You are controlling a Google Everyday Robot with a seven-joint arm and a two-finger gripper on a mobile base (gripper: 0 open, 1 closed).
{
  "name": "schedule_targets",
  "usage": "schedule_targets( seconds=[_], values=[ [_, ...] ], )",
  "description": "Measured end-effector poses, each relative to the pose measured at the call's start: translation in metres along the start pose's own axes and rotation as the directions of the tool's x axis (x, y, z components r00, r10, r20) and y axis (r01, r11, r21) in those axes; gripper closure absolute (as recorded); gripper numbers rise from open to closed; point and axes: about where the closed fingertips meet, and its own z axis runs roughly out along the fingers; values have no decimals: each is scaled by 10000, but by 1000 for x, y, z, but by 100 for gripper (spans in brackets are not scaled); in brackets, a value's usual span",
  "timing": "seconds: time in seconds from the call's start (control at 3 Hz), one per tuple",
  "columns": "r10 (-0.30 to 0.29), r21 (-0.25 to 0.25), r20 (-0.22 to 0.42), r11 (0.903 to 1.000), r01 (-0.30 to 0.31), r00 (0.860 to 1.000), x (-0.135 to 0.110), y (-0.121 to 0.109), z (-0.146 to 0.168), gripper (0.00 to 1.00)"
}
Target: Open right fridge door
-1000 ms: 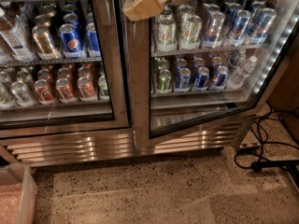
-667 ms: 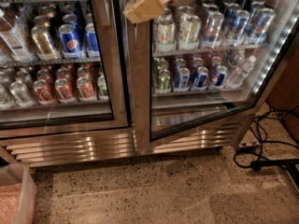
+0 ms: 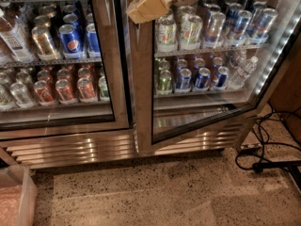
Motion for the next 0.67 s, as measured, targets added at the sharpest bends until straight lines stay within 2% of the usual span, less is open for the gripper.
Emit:
schedule_targets(
  seconds=[0.67],
  values=[
    [206, 92, -153, 9997, -204, 9997, 1, 7, -6, 100]
  ],
)
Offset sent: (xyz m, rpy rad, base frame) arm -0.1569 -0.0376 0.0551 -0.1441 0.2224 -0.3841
